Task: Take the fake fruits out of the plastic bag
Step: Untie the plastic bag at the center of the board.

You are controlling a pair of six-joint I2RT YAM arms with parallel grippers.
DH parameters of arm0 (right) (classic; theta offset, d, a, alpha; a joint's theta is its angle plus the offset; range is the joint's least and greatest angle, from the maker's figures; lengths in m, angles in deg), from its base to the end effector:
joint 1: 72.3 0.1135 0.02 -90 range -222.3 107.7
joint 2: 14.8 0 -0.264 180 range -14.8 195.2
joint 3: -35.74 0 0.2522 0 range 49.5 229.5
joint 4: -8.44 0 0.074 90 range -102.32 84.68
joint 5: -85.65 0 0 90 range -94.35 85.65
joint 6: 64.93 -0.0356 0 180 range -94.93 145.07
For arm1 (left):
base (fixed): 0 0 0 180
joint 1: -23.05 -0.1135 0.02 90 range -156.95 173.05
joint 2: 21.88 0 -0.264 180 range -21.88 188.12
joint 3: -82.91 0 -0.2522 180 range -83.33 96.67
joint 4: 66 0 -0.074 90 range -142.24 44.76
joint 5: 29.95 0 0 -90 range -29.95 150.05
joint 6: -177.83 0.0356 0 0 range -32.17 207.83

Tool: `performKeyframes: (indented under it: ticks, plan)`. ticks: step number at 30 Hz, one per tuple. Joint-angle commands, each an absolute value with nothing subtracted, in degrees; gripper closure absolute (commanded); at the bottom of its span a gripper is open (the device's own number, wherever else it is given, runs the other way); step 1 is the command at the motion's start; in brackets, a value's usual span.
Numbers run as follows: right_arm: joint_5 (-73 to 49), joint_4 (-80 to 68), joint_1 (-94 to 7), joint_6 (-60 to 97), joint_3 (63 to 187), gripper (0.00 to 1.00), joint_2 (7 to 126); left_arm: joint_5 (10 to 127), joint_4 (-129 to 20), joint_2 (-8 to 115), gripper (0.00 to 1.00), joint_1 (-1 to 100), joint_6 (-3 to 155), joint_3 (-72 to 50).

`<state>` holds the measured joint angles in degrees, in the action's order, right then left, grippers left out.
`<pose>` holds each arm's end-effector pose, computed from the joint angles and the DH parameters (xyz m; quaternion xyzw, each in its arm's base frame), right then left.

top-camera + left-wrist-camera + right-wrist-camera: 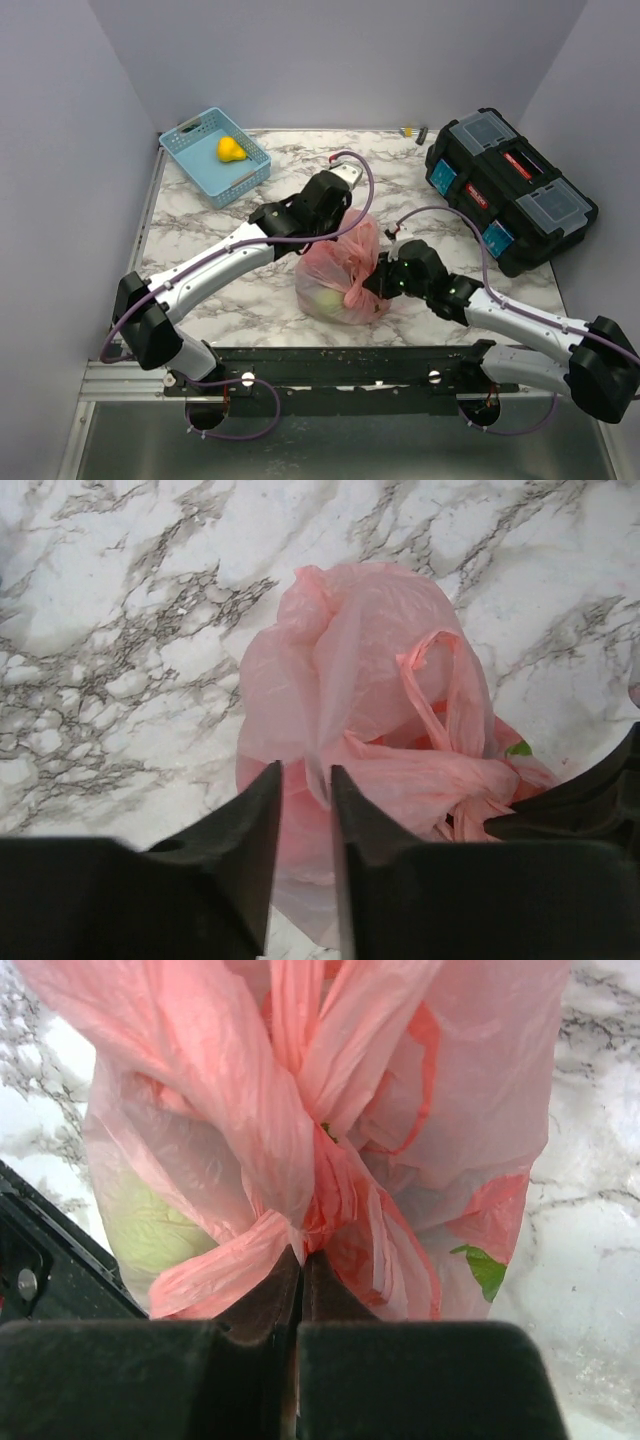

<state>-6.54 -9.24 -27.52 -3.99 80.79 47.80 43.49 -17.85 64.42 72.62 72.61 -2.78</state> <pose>0.1612 0.1619 0.2086 -0.1301 0.8782 0.2898 0.3575 0.2252 -0.2487 0.3424 0.2070 0.8753 -0.1132 0.4222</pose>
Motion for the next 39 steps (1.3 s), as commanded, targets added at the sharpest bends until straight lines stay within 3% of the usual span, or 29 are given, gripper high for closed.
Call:
performKeyframes:
  ticks: [1,7,11,16,22,29,34,39]
  plan:
    - [-7.62,-3.62,-27.12,-6.38,76.71,0.99,45.61,49.25,-23.94,57.60,0.62,72.27,72.73,-7.54]
    - [-10.00,-0.48,-27.12,-8.09,72.25,0.99,39.33,57.28,-22.45,50.40,0.34,72.36,62.98,-14.13]
    - [-10.60,-0.47,-27.10,-8.21,71.19,0.99,35.47,70.02,-31.10,42.96,0.16,73.37,49.78,-23.93]
    - [-11.79,1.65,-27.12,-10.37,69.23,0.99,32.08,71.58,-44.46,40.27,0.17,75.17,36.41,-31.43]
    - [-12.77,2.66,-27.12,-12.46,67.42,0.99,28.84,60.60,-36.12,47.13,0.15,75.44,25.00,-24.57]
    - [-12.07,-0.46,-27.12,-13.11,67.85,0.99,24.89,57.09,-34.67,54.82,0.17,75.79,14.06,-21.34]
    - [-11.37,-2.66,-27.12,-12.82,68.33,0.99,23.61,55.01,-33.10,59.13,0.24,76.75,11.99,-18.56]
    - [-11.93,-2.68,-27.12,-13.04,68.14,0.99,24.85,54.15,-33.93,62.02,0.45,76.76,13.50,-17.51]
